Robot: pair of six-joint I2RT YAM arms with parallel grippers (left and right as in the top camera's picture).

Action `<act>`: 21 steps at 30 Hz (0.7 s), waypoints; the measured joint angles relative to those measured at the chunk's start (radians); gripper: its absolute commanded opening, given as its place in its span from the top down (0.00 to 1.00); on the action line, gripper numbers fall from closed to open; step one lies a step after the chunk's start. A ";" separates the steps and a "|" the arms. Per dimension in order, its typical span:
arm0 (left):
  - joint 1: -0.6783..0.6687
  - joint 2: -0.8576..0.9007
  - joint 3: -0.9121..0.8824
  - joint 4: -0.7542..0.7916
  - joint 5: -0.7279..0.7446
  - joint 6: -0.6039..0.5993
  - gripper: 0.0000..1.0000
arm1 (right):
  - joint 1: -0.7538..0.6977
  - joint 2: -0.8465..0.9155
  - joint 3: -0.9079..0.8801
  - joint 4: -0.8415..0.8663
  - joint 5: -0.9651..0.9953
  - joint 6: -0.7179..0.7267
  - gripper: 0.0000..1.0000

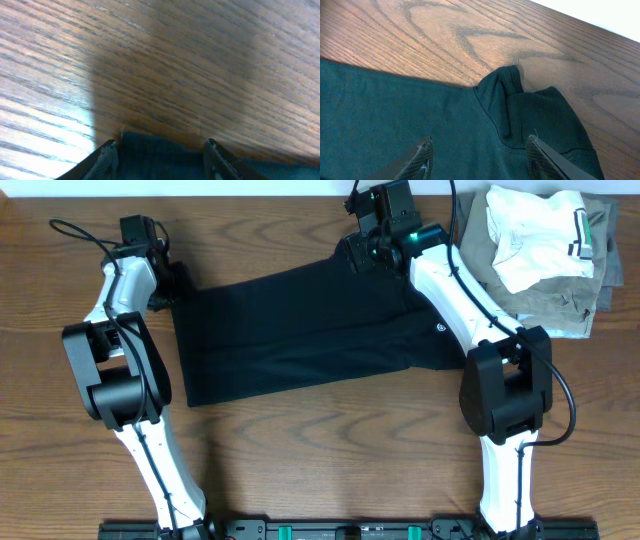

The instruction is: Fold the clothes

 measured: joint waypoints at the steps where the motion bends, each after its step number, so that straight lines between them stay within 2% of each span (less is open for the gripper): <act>1: 0.000 0.000 0.000 0.001 0.000 -0.003 0.56 | 0.000 0.000 0.000 0.000 0.000 0.000 0.44; 8: -0.004 0.002 0.000 -0.003 -0.001 -0.003 0.87 | 0.000 0.000 0.000 0.003 0.000 0.000 0.48; 10: -0.008 0.003 0.000 -0.010 -0.001 -0.001 0.93 | 0.000 0.000 0.000 0.013 0.000 -0.001 0.50; 21: -0.024 -0.008 0.000 -0.070 0.000 0.000 0.94 | 0.000 0.023 0.000 0.159 0.005 -0.003 0.46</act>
